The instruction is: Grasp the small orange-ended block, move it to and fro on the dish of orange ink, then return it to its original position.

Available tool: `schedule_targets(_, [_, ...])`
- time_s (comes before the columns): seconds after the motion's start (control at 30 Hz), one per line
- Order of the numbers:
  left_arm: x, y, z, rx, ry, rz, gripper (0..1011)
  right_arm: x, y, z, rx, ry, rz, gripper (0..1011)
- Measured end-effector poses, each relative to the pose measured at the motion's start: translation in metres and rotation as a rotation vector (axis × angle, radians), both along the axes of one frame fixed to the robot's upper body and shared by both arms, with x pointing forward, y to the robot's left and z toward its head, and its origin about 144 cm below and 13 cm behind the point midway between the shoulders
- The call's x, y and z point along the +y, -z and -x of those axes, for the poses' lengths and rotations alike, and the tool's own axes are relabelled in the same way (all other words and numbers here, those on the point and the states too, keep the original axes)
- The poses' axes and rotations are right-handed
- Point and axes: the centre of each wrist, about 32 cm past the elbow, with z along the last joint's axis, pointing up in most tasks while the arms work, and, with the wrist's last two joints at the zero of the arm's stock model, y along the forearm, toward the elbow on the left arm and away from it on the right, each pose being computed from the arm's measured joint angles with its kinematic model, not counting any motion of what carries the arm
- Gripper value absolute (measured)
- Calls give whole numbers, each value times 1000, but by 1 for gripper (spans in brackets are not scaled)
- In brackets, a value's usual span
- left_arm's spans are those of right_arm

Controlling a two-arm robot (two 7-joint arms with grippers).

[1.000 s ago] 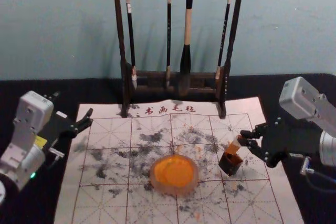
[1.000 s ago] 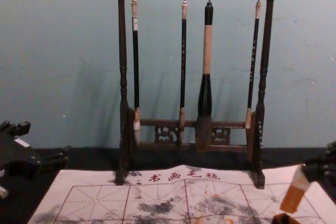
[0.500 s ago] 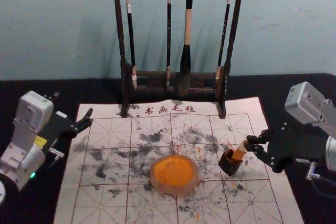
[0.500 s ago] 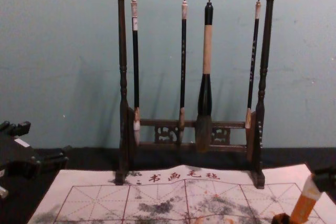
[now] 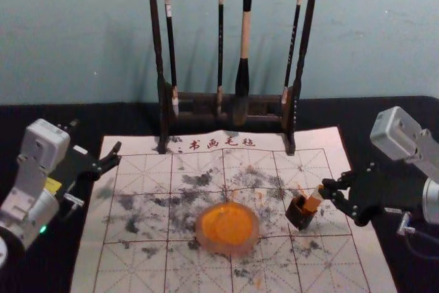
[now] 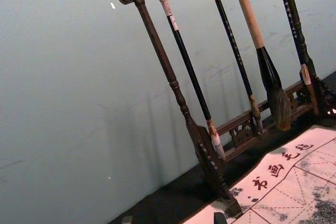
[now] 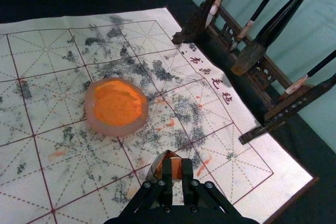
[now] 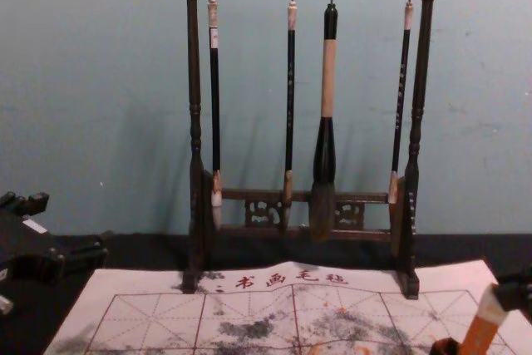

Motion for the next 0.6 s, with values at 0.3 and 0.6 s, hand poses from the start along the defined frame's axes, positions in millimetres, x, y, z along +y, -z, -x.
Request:
schedule_targets(0.3, [0,0,0,0,0,0,1001,5,1,-2,25,10,-17,75])
schedule_targets(0.6, [0,0,0,0,0,0,1001,10,1,-4,44,43,-28,75])
